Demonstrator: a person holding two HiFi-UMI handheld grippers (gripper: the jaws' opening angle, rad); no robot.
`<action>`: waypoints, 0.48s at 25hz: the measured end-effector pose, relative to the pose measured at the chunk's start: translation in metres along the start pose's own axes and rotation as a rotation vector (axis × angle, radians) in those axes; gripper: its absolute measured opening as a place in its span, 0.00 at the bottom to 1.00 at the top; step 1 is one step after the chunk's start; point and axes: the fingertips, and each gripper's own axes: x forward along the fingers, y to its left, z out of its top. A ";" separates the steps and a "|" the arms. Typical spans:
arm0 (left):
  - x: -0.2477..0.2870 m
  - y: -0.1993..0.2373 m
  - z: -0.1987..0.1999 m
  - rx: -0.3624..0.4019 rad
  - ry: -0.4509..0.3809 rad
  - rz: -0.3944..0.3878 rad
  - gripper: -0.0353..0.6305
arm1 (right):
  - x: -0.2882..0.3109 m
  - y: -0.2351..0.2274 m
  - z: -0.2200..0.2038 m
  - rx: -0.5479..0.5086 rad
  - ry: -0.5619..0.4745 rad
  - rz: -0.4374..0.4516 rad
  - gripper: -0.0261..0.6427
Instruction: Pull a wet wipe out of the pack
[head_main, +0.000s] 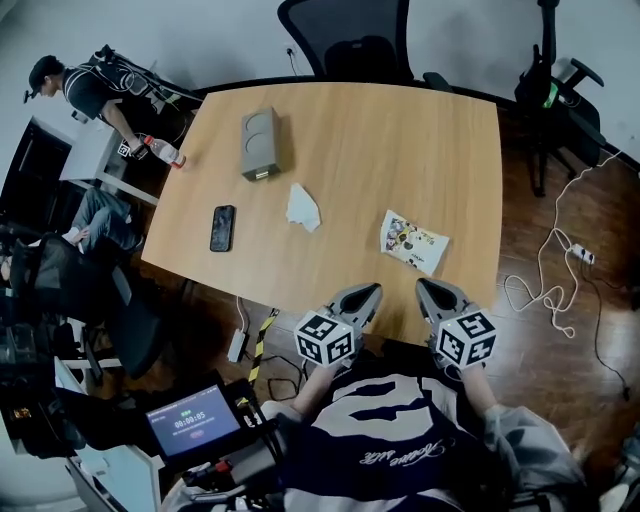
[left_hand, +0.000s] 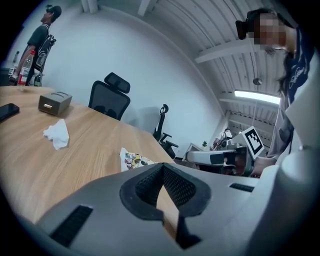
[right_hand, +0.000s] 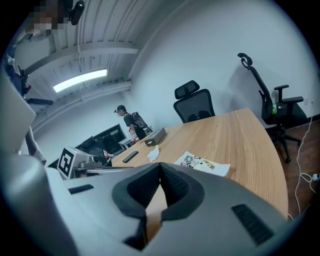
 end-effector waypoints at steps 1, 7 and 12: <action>0.007 0.005 0.001 0.001 0.008 0.007 0.06 | 0.004 -0.005 0.001 0.001 0.008 0.006 0.03; 0.041 0.030 0.006 0.036 0.080 0.023 0.06 | 0.020 -0.030 0.005 0.029 0.034 0.002 0.03; 0.069 0.049 0.007 0.096 0.153 0.001 0.06 | 0.027 -0.040 0.006 0.052 0.039 -0.037 0.03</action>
